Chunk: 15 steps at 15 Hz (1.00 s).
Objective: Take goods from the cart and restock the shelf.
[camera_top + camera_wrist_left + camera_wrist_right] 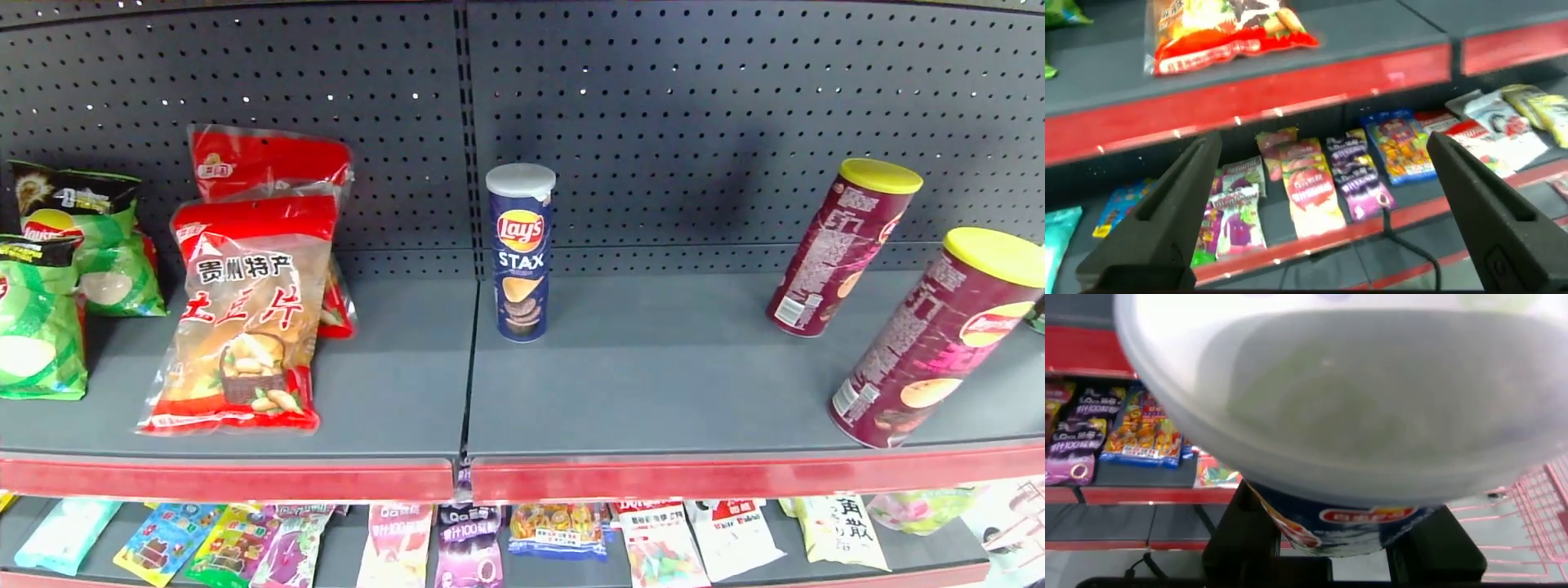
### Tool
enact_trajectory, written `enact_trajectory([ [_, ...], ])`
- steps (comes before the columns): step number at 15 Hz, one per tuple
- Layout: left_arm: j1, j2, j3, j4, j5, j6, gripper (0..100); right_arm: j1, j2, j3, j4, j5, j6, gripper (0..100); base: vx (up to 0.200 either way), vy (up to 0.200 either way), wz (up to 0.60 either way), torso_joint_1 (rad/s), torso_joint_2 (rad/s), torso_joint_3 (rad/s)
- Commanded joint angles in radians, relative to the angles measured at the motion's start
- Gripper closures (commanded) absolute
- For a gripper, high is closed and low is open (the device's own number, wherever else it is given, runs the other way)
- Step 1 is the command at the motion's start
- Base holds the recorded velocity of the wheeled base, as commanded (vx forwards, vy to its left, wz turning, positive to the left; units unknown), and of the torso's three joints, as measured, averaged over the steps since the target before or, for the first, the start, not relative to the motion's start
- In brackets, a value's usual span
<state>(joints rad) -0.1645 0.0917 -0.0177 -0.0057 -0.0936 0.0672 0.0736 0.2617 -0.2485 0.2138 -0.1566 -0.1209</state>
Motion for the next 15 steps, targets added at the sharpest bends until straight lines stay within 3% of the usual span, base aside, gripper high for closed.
enact_trajectory([
  [1,-0.001,0.000,0.001,-0.002,0.000,0.000,0,0.000,0.002,0.002,-0.002,0.000,0.000,100,0.000,0.000,0.00,0.000,0.00,0.000],
  [5,-0.001,0.002,0.001,0.000,-0.003,0.000,0,-0.002,-0.029,0.025,0.001,-0.001,-0.023,100,0.000,0.000,0.00,0.000,0.00,0.000],
  [7,-0.001,0.003,-0.001,0.004,0.011,0.040,0,0.009,-0.052,0.029,-0.001,0.025,-0.036,100,0.000,0.000,0.00,0.000,0.00,0.000],
  [9,-0.004,0.008,0.001,0.006,-0.003,0.046,0,0.017,-0.084,0.025,0.002,0.078,-0.036,100,0.000,0.000,0.00,0.000,0.00,0.000],
  [10,-0.021,0.025,-0.039,0.006,-0.049,0.032,0,0.025,-0.105,0.029,0.002,0.129,-0.034,100,0.000,0.000,0.00,0.000,0.00,0.000],
  [11,-0.029,0.184,-0.203,0.009,-0.080,-0.055,0,0.032,-0.128,0.034,0.002,0.149,-0.036,100,0.000,0.000,0.00,0.000,0.00,0.000],
  [12,-0.029,0.243,-0.248,0.004,-0.083,-0.083,0,0.031,-0.130,0.034,0.002,0.150,-0.036,100,0.000,0.000,0.00,0.000,0.00,0.000],
  [13,-0.046,0.433,-0.375,-0.007,-0.146,-0.084,0,0.028,-0.118,0.028,0.002,0.158,-0.033,100,0.000,0.000,0.00,0.000,0.00,0.000],
  [14,-0.067,0.525,-0.427,-0.017,-0.218,-0.064,0,0.032,-0.099,0.025,0.002,0.158,-0.028,100,0.000,0.000,0.00,0.000,0.00,0.000],
  [15,-0.106,0.661,-0.498,-0.045,-0.334,-0.050,0,0.034,-0.070,0.023,-0.001,0.167,-0.005,100,0.000,0.000,0.00,0.000,0.00,0.000],
])
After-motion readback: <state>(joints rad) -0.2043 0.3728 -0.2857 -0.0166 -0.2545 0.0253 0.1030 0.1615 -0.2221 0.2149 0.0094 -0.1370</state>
